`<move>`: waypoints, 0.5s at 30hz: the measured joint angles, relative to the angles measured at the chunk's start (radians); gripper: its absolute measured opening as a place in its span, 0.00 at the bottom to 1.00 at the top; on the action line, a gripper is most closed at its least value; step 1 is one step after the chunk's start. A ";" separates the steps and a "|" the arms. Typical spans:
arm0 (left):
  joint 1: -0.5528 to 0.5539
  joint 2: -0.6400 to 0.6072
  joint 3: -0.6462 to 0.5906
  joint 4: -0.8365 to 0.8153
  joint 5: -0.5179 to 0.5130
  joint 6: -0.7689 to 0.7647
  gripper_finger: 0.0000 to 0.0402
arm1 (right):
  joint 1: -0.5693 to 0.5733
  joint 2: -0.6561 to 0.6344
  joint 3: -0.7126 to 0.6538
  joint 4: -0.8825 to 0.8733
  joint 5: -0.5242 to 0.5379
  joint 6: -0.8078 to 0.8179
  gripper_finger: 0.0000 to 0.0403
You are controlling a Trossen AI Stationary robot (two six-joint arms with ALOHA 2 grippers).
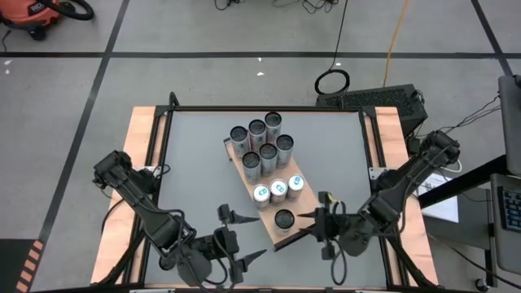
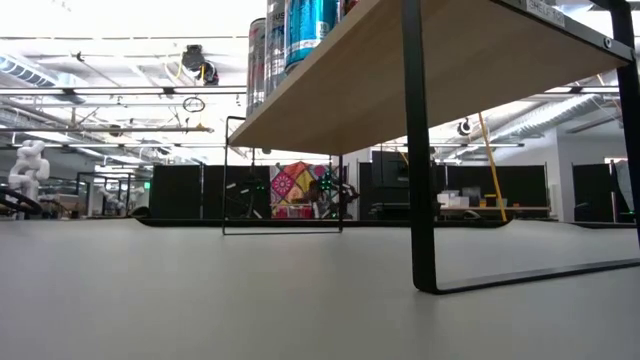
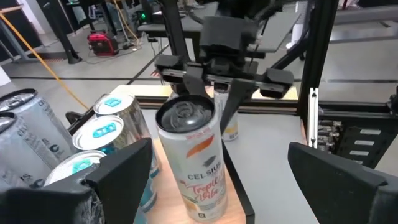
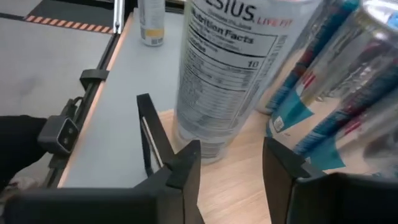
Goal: Place canned beverage on shelf
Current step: Put the top right white-yellow soda can on the shelf
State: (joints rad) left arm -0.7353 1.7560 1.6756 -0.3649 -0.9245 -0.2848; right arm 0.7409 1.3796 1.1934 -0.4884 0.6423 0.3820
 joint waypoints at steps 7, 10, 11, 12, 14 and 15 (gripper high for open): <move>-0.001 0.011 0.000 0.007 -0.007 -0.023 0.94 | -0.041 0.005 0.000 0.006 -0.070 -0.001 0.25; -0.002 0.011 0.000 0.006 -0.026 -0.024 0.94 | -0.047 0.005 0.000 0.014 -0.070 -0.002 0.25; -0.003 0.011 0.000 0.007 -0.028 -0.024 0.94 | -0.050 0.005 0.000 0.018 -0.070 -0.002 0.25; -0.004 0.011 0.000 0.007 -0.028 -0.024 0.94 | -0.053 0.005 0.000 0.021 -0.070 -0.002 0.25; -0.005 0.010 0.000 0.006 -0.028 -0.024 0.94 | -0.059 0.005 -0.001 0.026 -0.069 -0.002 0.25; -0.005 0.010 0.000 0.006 -0.028 -0.024 0.94 | -0.062 0.005 -0.008 0.045 -0.069 -0.002 0.25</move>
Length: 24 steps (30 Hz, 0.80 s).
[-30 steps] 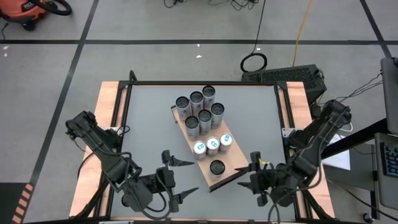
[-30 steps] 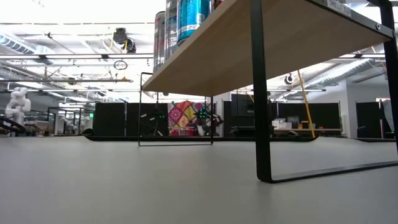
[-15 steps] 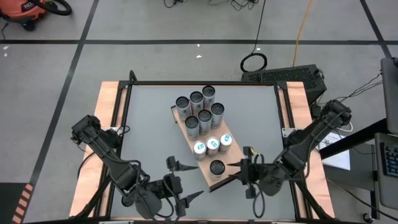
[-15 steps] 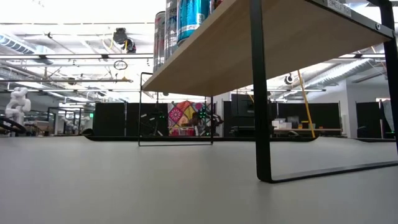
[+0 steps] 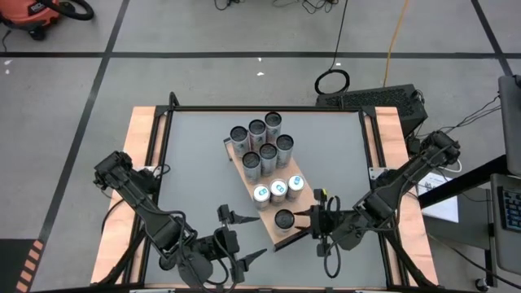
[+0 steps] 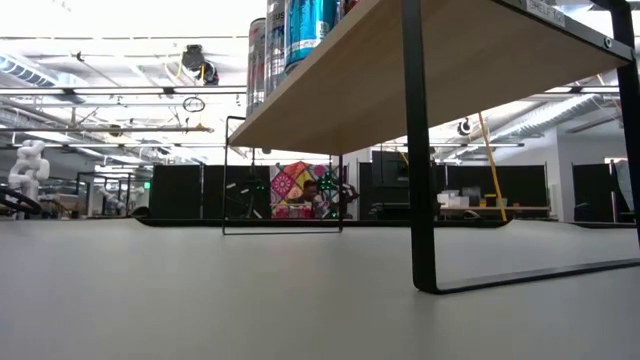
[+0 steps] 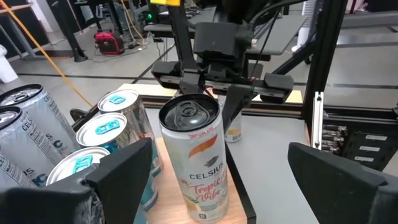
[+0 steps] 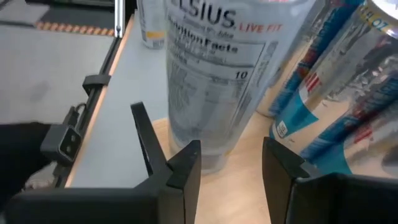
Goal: Place canned beverage on shelf
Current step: Put the top right white-yellow soda can on the shelf
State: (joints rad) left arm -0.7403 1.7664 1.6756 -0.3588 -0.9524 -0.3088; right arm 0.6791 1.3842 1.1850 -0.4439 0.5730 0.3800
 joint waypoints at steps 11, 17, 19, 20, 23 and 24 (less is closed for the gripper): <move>0.000 0.000 0.000 0.000 0.000 0.000 0.94 | -0.006 0.000 -0.034 0.041 -0.002 -0.014 0.25; 0.000 0.000 0.000 0.000 0.000 0.000 0.94 | -0.006 0.000 -0.034 0.074 -0.002 -0.042 0.25; 0.000 0.000 0.000 0.000 0.000 0.000 0.94 | -0.006 0.000 -0.034 0.076 -0.002 -0.051 0.25; 0.000 0.000 0.000 0.000 0.000 0.000 0.94 | -0.006 0.000 -0.034 0.074 -0.002 -0.052 0.25; 0.000 0.000 0.000 0.000 0.000 0.000 0.94 | -0.011 0.001 -0.034 0.074 -0.002 -0.056 0.25; 0.000 0.000 0.000 0.000 0.000 0.000 0.94 | -0.012 0.003 -0.034 0.074 -0.002 -0.056 0.25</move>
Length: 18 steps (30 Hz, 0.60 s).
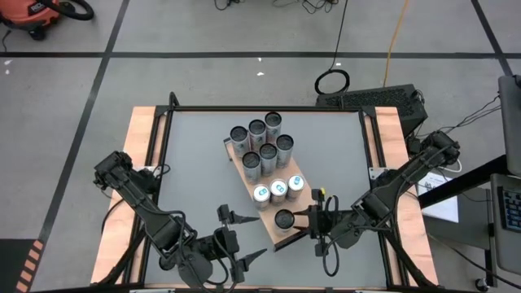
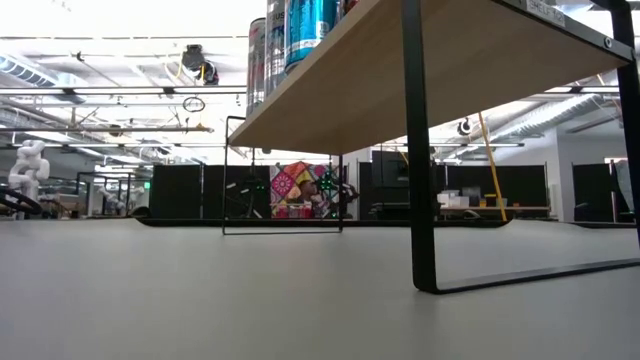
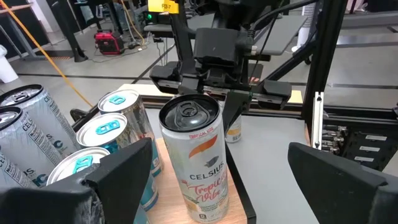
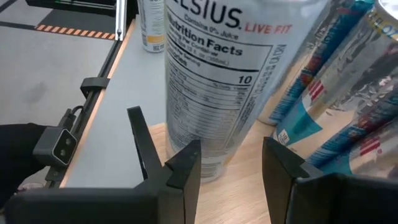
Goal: Place canned beverage on shelf
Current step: Put the top right white-yellow soda can on the shelf
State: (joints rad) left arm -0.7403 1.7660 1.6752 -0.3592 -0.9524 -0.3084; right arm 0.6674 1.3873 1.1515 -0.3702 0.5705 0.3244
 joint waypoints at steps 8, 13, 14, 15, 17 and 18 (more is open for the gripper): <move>0.000 0.000 0.000 0.000 0.000 0.000 0.94 | -0.003 0.029 -0.001 0.039 -0.043 -0.027 0.25; 0.000 0.000 0.000 0.000 0.000 0.000 0.94 | -0.007 0.052 -0.001 0.075 -0.052 -0.049 0.25; 0.000 0.000 0.000 0.000 0.000 0.000 0.94 | -0.008 0.053 -0.001 0.075 -0.052 -0.049 0.25; 0.000 0.000 0.000 0.000 0.000 0.000 0.94 | -0.008 0.053 -0.001 0.075 -0.053 -0.049 0.25; 0.000 0.000 0.000 0.000 0.000 0.000 0.94 | -0.009 0.052 -0.001 0.082 -0.053 -0.049 0.25; 0.000 0.000 0.000 0.000 0.000 0.000 0.94 | -0.009 0.052 -0.001 0.086 -0.053 -0.049 0.25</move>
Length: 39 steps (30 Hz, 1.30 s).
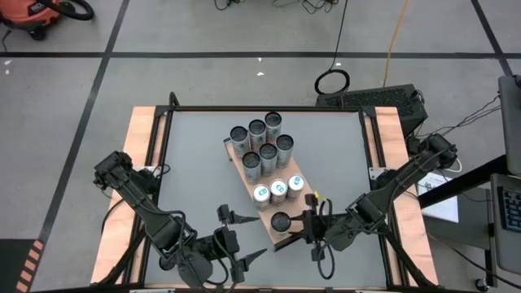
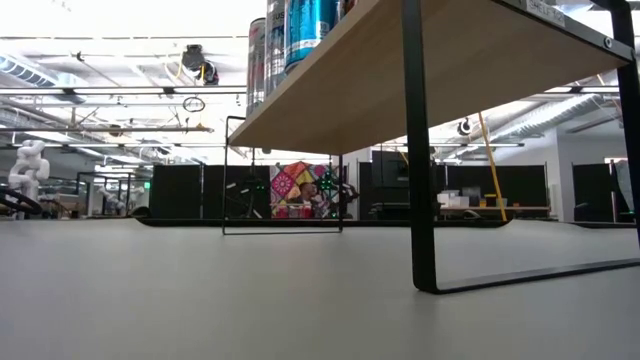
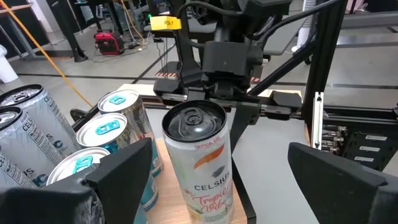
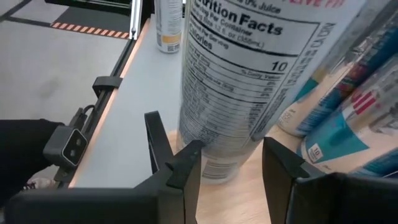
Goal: Place canned beverage on shelf
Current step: Put the top right white-yellow soda can on the shelf, then put the bottom white-yellow soda can on the shelf aligned with the other white-yellow soda can
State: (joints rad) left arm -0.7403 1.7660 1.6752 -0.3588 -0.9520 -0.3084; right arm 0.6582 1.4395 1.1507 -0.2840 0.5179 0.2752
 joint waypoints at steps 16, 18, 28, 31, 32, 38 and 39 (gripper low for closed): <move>-0.001 0.000 0.000 0.000 0.000 -0.005 0.94 | 0.014 -0.033 0.000 0.007 -0.004 0.013 0.25; -0.003 0.000 0.000 -0.001 0.001 -0.021 0.94 | 0.030 -0.058 0.000 -0.011 -0.019 0.028 0.25; -0.064 -0.002 0.007 -0.037 0.171 -0.134 0.94 | 0.192 -0.116 0.000 -0.042 -0.019 0.060 0.25; -0.089 -0.002 0.045 -0.169 0.213 -0.265 0.94 | 0.266 -0.112 0.000 -0.044 0.035 0.095 0.25; -0.099 -0.002 0.058 -0.222 0.220 -0.312 0.94 | 0.297 -0.111 0.000 -0.043 0.067 0.099 0.25; -0.132 -0.003 0.127 -0.541 0.344 -0.561 0.94 | 0.434 -0.108 0.000 -0.038 0.237 0.116 0.25; -0.133 -0.003 0.132 -0.584 0.378 -0.601 0.94 | 0.443 -0.104 0.000 -0.037 0.253 0.122 0.25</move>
State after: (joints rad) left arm -0.8734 1.7626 1.8075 -0.9424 -0.5743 -0.9095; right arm 1.1013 1.3354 1.1511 -0.3214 0.7708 0.3972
